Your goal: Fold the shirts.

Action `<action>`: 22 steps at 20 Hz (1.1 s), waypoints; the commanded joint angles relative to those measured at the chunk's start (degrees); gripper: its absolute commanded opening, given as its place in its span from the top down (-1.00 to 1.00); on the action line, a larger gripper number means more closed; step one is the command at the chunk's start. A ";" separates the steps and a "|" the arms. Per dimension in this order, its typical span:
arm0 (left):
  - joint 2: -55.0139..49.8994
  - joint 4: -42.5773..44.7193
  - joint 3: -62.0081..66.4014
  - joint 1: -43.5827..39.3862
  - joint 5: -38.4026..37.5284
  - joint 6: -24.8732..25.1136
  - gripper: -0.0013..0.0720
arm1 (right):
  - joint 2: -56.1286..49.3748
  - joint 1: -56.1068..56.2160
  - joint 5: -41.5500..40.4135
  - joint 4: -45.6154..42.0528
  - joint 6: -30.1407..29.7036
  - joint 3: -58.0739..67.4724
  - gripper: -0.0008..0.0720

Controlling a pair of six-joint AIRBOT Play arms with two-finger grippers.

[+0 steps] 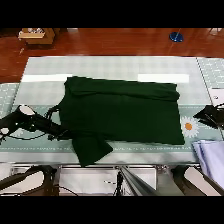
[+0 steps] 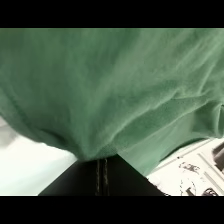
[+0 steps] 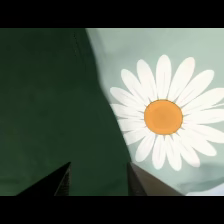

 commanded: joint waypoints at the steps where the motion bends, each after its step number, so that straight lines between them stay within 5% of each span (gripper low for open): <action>1: -1.70 0.98 0.07 -0.37 2.34 -0.26 0.87 | 0.04 -0.04 0.17 0.20 0.37 -0.04 -0.27; 9: 0.68 0.98 0.26 -0.33 0.50 3.06 0.88 | 1.27 -2.71 4.24 -7.56 1.99 -2.05 -0.27; 13: 1.03 0.94 0.24 -0.33 1.36 5.35 0.88 | 1.27 -3.98 2.69 -5.01 1.49 -11.19 -0.69; 22: 1.03 0.94 0.26 -0.33 1.88 6.05 0.88 | 1.27 -3.96 -4.61 -2.86 -0.35 -20.37 -0.68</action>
